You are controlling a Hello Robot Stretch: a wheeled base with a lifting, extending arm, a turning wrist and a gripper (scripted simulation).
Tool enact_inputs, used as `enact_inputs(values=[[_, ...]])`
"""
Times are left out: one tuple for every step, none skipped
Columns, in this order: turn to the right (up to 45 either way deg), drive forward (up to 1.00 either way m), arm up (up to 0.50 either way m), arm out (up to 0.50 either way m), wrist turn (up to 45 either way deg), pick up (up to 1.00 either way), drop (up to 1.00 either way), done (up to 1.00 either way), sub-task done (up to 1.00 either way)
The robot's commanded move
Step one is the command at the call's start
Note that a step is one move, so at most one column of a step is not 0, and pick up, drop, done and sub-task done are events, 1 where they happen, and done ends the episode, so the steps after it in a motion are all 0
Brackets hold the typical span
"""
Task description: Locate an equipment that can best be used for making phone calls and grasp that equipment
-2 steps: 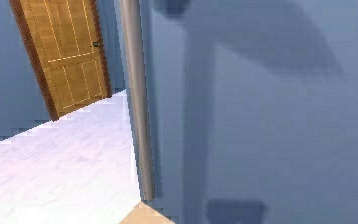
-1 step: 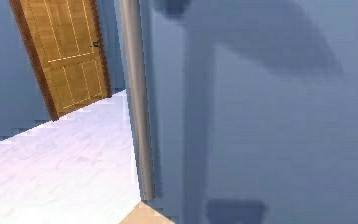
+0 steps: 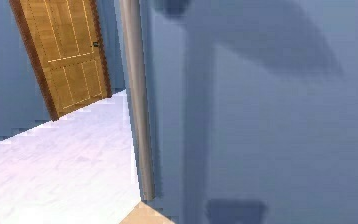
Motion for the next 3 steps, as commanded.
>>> enact_inputs(values=[[0.0, 0.00, 0.00, 0.00, 45.0, 0.00, 0.00, 0.00, 0.00], [0.0, 0.00, 0.00, 0.00, 45.0, 0.00, 0.00, 0.00, 0.00], [0.0, 0.00, 0.00, 0.00, 45.0, 0.00, 0.00, 0.00, 0.00]])
